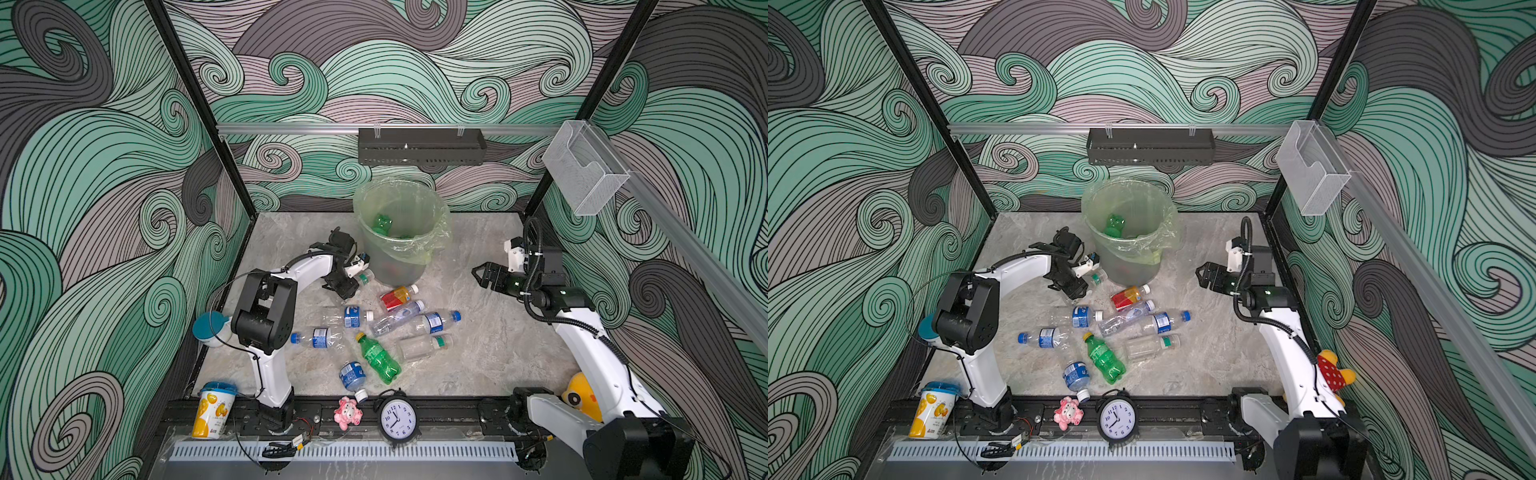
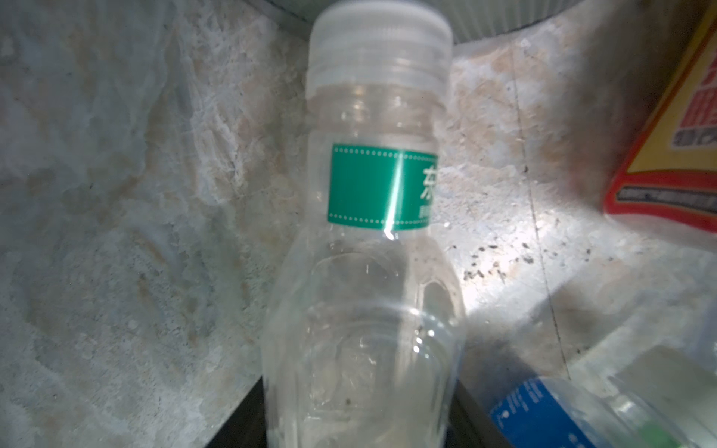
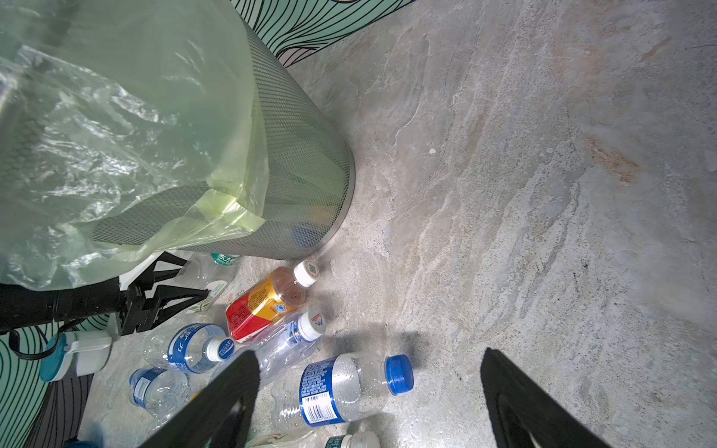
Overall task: Throw the plastic bottles in the bin
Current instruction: Pick up the plastic bottle from the center of the table.
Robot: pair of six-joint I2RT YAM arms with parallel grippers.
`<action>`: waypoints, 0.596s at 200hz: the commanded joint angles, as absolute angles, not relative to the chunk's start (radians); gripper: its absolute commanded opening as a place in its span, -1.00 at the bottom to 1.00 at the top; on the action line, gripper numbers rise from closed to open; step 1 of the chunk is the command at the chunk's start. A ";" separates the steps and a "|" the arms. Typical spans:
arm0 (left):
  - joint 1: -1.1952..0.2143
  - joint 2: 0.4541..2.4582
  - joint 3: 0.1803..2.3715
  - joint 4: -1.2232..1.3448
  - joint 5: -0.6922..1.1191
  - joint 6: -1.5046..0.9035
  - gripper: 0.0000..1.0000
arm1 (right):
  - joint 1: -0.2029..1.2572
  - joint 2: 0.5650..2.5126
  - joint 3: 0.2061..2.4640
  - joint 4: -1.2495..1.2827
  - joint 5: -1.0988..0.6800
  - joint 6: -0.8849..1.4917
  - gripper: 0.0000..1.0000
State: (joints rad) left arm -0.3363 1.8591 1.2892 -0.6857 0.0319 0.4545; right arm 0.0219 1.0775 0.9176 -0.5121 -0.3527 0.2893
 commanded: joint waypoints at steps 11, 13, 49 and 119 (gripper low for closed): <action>-0.331 1.769 1.227 -0.664 -0.027 0.412 0.16 | 0.014 1.067 0.920 -0.500 -0.362 0.293 0.79; -0.330 1.765 1.224 -0.663 -0.029 0.409 0.16 | 0.014 1.068 0.920 -0.500 -0.362 0.294 0.80; -0.304 1.698 1.184 -0.642 -0.041 0.361 0.16 | 0.014 1.071 0.921 -0.495 -0.366 0.300 0.79; -0.192 1.550 1.175 -0.577 0.042 0.192 0.15 | 0.014 1.074 0.922 -0.507 -0.362 0.288 0.78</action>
